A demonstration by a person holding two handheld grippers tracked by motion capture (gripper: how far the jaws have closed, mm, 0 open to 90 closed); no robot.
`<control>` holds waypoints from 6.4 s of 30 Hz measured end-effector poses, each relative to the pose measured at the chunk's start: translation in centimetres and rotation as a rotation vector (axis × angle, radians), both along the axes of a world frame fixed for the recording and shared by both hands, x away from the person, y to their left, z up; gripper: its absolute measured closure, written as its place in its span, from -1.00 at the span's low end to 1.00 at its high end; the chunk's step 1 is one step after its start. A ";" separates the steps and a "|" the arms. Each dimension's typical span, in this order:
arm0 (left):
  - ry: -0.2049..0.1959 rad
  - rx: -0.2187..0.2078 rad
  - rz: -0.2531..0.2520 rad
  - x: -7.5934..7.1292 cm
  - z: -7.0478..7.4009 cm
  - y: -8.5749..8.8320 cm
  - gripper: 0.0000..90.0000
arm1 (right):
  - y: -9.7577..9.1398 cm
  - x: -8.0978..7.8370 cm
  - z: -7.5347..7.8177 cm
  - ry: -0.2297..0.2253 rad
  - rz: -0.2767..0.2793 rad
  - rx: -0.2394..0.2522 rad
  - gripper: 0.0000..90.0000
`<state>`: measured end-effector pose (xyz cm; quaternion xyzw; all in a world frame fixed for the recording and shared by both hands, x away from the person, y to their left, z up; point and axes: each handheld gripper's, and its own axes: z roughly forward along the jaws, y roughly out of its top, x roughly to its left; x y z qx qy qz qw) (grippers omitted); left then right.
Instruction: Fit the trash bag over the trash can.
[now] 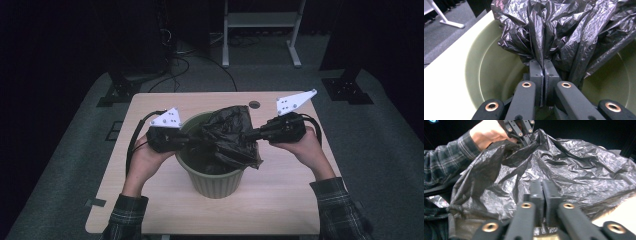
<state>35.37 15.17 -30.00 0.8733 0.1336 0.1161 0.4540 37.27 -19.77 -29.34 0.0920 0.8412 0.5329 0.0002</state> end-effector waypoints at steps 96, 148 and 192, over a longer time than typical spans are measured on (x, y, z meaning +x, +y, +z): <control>-0.089 -0.113 -0.035 -0.3 1.5 -0.7 1.00 | 0.9 3.2 0.2 -0.005 -0.218 0.178 0.40; -0.193 -0.238 0.126 -2.5 5.2 6.4 0.03 | -1.0 -0.8 -1.3 -0.055 -0.189 0.072 1.00; -0.087 -0.134 0.216 0.8 3.0 6.1 0.99 | -3.6 -5.4 -1.1 -0.062 -0.209 0.037 1.00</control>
